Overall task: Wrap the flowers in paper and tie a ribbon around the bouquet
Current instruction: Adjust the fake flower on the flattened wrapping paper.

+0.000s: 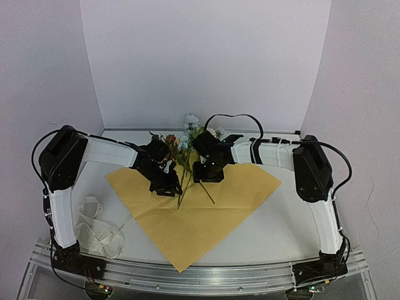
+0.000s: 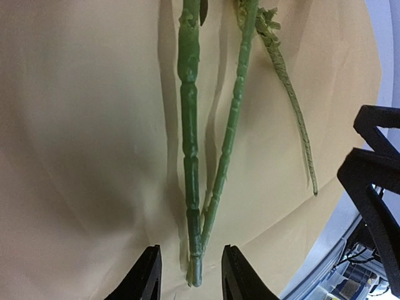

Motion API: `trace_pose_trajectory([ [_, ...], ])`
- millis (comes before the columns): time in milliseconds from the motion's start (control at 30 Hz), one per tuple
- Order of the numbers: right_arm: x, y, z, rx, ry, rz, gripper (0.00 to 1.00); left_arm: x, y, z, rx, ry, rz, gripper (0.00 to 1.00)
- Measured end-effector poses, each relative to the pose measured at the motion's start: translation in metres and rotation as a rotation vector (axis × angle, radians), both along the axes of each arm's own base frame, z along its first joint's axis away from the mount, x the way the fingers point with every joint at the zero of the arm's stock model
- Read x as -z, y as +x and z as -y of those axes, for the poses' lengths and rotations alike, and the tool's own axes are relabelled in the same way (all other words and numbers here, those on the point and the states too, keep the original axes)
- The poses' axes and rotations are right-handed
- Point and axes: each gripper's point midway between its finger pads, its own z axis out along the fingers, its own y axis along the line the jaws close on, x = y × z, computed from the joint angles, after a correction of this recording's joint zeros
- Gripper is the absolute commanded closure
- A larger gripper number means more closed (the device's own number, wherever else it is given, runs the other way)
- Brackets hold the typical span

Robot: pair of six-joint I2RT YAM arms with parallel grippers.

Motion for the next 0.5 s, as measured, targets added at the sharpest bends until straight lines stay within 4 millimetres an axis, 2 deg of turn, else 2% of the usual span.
trace_pose_trajectory([
  [133, 0.002, -0.001, 0.005, -0.006, -0.035, 0.008, 0.52, 0.01, 0.006, 0.002, 0.008, 0.038, 0.002, 0.63],
  [300, 0.006, 0.0, 0.009, -0.01, -0.062, 0.015, 0.54, 0.009, 0.009, 0.008, 0.022, 0.073, 0.03, 0.61],
  [500, 0.024, -0.004, 0.01, -0.02, -0.096, -0.004, 0.56, 0.013, 0.009, 0.018, 0.046, 0.116, 0.049, 0.62],
])
